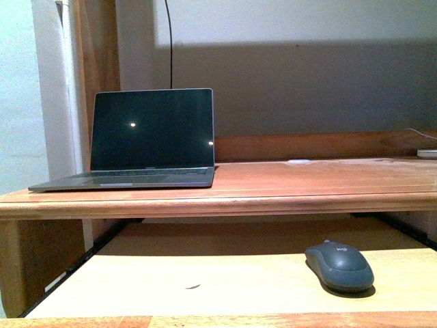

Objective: Place mouse

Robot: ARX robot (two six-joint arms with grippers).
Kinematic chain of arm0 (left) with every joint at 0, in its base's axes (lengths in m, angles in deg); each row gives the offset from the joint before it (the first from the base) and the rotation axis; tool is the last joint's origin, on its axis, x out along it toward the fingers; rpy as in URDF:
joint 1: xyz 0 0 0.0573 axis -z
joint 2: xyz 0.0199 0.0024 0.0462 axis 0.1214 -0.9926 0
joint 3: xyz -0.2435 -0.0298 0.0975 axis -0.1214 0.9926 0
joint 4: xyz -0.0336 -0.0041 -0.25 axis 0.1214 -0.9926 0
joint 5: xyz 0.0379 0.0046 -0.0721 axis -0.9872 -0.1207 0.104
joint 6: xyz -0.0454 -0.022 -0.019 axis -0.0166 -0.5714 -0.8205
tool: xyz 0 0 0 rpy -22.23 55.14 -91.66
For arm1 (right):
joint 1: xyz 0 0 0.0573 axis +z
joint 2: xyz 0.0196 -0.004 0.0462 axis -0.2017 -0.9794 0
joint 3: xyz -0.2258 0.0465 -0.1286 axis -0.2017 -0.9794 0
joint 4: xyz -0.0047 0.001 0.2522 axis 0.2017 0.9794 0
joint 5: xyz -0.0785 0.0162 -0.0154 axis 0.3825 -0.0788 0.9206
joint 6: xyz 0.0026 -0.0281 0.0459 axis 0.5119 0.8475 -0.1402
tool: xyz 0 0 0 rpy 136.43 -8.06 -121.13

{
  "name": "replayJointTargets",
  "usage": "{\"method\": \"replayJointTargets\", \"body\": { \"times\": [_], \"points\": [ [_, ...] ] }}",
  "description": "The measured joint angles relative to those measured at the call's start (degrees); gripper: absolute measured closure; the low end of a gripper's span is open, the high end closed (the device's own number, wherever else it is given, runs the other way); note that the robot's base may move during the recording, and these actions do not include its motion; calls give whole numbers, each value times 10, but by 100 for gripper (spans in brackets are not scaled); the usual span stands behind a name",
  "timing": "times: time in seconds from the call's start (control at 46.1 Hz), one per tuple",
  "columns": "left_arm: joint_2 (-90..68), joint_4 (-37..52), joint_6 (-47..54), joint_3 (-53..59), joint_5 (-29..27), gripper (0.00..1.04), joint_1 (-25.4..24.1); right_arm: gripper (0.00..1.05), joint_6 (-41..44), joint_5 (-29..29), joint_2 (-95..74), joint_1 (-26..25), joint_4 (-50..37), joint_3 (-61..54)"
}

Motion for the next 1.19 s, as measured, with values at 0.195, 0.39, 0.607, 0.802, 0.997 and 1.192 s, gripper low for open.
{"method": "replayJointTargets", "body": {
  "times": [0.195,0.39,0.607,0.802,0.997,1.192],
  "points": [
    [0,0,0,0,0,55,0,7,88,48,-85,100,6,40],
    [0,0,0,0,0,23,0,7,148,98,-152,140,18,65],
    [0,0,1,0,0,8,0,7,147,156,-222,137,62,131],
    [0,0,1,0,0,8,0,7,131,170,-261,124,114,177],
    [0,0,1,0,0,8,0,7,111,168,-295,110,165,216],
    [0,0,1,0,0,8,0,7,90,160,-316,101,181,235]
  ]
}}
